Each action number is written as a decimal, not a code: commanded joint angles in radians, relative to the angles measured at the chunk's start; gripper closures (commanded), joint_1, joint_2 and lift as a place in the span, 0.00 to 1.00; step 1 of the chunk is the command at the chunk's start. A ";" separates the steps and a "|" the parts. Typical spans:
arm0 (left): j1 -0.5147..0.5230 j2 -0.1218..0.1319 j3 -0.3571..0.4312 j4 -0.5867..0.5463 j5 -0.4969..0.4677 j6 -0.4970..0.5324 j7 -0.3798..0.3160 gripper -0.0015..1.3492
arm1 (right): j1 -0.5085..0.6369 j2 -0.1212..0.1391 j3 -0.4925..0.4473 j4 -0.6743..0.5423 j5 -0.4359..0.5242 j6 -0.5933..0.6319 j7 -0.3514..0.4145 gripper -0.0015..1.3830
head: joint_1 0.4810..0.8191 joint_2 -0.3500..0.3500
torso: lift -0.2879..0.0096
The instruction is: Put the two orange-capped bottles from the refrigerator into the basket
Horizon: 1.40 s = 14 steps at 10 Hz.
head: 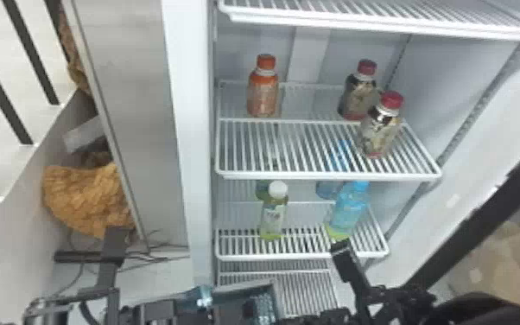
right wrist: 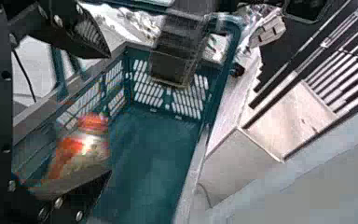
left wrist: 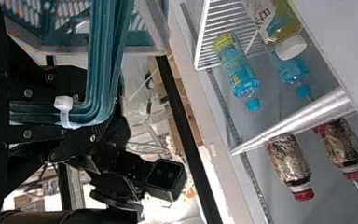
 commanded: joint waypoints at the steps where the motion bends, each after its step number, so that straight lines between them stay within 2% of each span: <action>1: 0.002 0.000 0.005 0.000 0.000 0.000 -0.001 0.89 | 0.028 0.009 -0.047 -0.078 0.008 -0.006 -0.007 0.06 | 0.63 0.30 | 0.83; 3: 0.002 0.000 0.003 0.000 0.000 0.003 -0.001 0.89 | 0.028 0.032 -0.153 -0.193 0.087 -0.006 -0.019 0.07 | 0.63 0.28 | 0.83; 5: 0.004 0.000 0.005 0.000 0.000 0.003 -0.002 0.89 | 0.023 0.039 -0.229 -0.252 0.103 -0.023 -0.036 0.07 | 0.63 0.18 | 0.83; 7: 0.004 -0.002 0.007 0.000 0.000 0.003 -0.002 0.89 | -0.023 0.047 -0.245 -0.274 0.083 -0.099 -0.074 0.07 | 0.63 0.12 | 0.83; 9: 0.004 0.000 0.005 0.000 0.000 0.003 -0.002 0.89 | -0.043 0.056 -0.215 -0.249 -0.048 -0.315 -0.207 0.06 | 0.63 0.14 | 0.83; 11: 0.009 -0.002 0.009 0.000 0.002 0.003 -0.004 0.89 | -0.043 0.082 -0.205 -0.198 -0.136 -0.551 -0.336 0.06 | 0.63 0.22 | 0.83; 13: 0.011 0.000 0.009 0.000 0.004 0.003 -0.008 0.89 | -0.038 0.112 -0.183 -0.186 -0.124 -0.728 -0.487 0.05 | 0.63 0.24 | 0.83; 14: 0.009 0.000 0.007 0.000 0.004 0.003 -0.008 0.89 | -0.043 0.119 -0.171 -0.164 -0.110 -0.755 -0.546 0.05 | 0.63 0.24 | 0.83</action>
